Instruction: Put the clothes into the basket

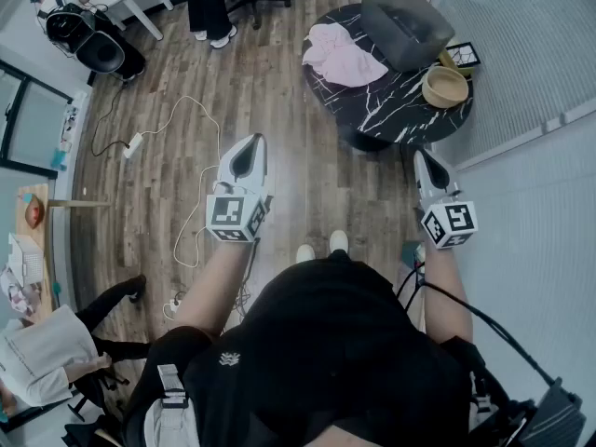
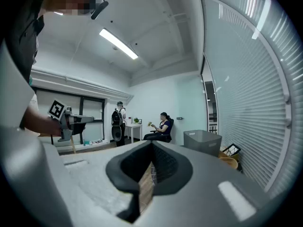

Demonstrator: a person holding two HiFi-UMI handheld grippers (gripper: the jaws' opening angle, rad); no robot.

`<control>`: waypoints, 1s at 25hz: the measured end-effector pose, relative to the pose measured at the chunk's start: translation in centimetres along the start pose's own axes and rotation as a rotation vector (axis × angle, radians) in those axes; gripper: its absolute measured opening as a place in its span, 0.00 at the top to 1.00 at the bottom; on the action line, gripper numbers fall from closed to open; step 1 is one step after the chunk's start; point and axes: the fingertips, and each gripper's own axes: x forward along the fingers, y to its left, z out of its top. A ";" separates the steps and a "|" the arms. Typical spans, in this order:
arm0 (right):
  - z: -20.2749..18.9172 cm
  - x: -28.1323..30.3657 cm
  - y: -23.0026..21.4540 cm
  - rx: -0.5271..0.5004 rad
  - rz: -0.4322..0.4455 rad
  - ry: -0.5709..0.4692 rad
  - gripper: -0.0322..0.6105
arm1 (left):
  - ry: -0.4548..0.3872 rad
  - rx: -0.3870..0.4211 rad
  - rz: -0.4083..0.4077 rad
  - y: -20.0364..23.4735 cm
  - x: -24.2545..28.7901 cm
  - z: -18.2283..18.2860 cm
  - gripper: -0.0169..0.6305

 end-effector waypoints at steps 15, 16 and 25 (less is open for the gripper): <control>-1.0 2.1 -2.7 0.023 0.033 -0.012 0.95 | -0.002 0.006 0.016 -1.3 4.9 0.8 0.96; -0.8 2.2 -3.1 0.011 0.029 -0.017 0.95 | 0.002 0.006 0.018 -1.5 5.4 0.6 0.96; -3.7 5.2 -7.4 0.046 0.048 0.026 0.95 | 0.036 0.005 0.039 -2.4 9.8 -0.8 0.96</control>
